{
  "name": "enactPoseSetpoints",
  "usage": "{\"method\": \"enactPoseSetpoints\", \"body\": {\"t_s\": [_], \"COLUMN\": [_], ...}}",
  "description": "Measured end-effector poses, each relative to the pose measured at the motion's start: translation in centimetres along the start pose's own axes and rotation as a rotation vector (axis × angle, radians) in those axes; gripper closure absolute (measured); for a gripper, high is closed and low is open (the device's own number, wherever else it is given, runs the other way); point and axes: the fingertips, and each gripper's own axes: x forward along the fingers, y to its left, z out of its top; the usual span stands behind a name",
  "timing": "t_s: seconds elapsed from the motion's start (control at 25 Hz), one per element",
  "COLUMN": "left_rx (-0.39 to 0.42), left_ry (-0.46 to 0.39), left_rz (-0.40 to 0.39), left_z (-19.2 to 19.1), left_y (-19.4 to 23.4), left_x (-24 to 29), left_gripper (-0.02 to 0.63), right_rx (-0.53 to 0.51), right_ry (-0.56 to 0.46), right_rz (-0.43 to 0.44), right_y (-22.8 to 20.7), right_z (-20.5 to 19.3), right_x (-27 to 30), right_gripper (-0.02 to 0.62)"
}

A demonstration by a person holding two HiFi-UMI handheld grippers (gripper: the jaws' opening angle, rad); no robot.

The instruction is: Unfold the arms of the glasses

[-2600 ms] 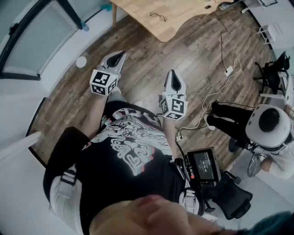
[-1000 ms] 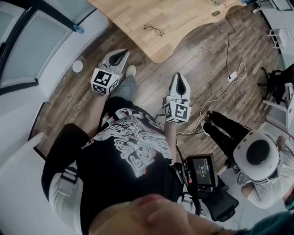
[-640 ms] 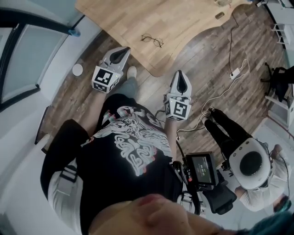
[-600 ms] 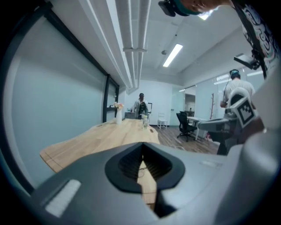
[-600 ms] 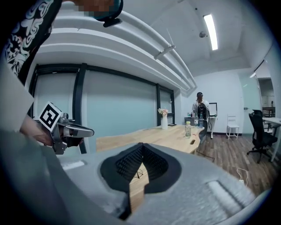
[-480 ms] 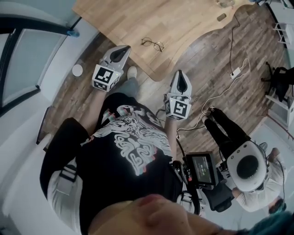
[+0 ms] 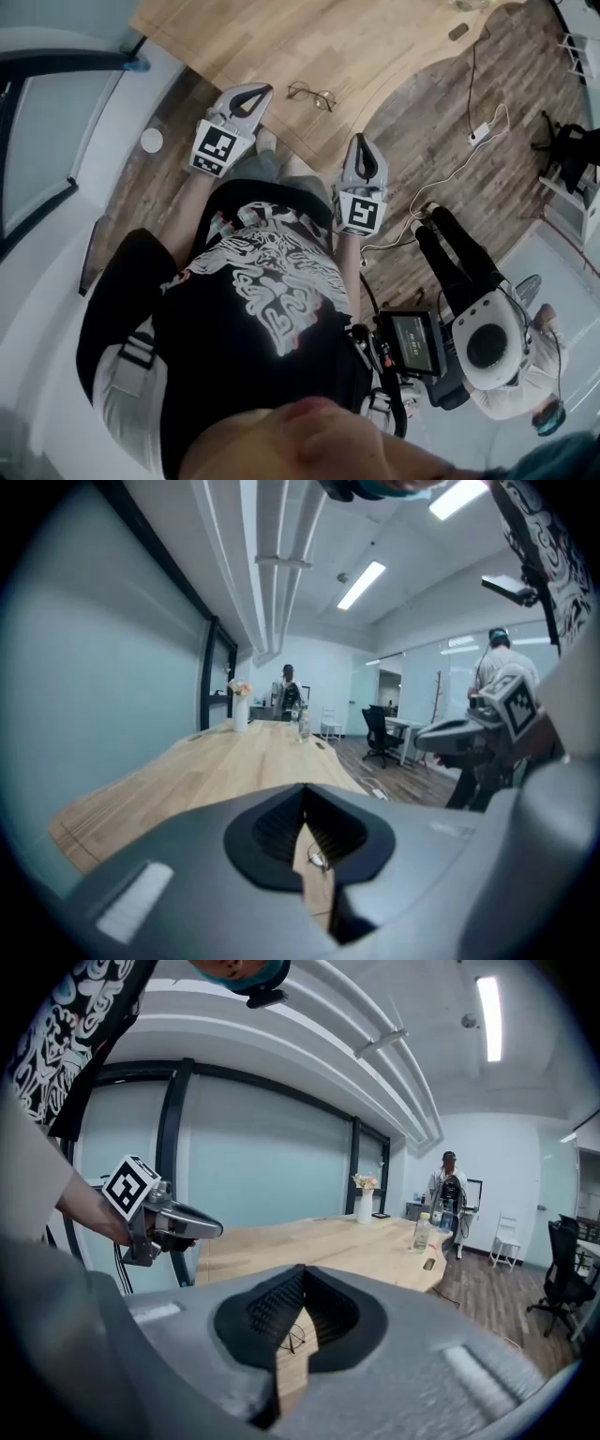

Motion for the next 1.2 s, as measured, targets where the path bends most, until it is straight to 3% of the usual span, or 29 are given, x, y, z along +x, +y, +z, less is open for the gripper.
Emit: {"method": "enactPoseSetpoints", "body": {"t_s": [0.2,0.44,0.8,0.88,1.2], "left_rx": [-0.012,-0.026,-0.033,-0.048,-0.129], "left_ry": [0.027,0.043,0.096,0.112,0.163], "left_rz": [-0.022,-0.025,-0.001,0.006,0.046], "left_z": [-1.9,-2.5,-3.1,-3.4,-5.9], "left_y": [0.5,1.3,1.7,1.7,1.6], "left_x": [1.0,1.6,2.8,3.0,5.0], "left_gripper": [0.617,0.617,0.617,0.617,0.617], "right_rx": [0.003,-0.063,-0.201,-0.242,-0.38], "right_ry": [0.06,0.113,0.19,0.221,0.294], "right_rz": [0.068,0.146,0.325,0.387,0.549], "right_y": [1.0,2.5,4.9,5.7,7.1], "right_z": [-1.4,-2.0,-2.4,-3.0,-5.4], "right_x": [1.7,4.3,8.4,9.2,12.3], "right_gripper": [0.597,0.595,0.592,0.545,0.529]}}
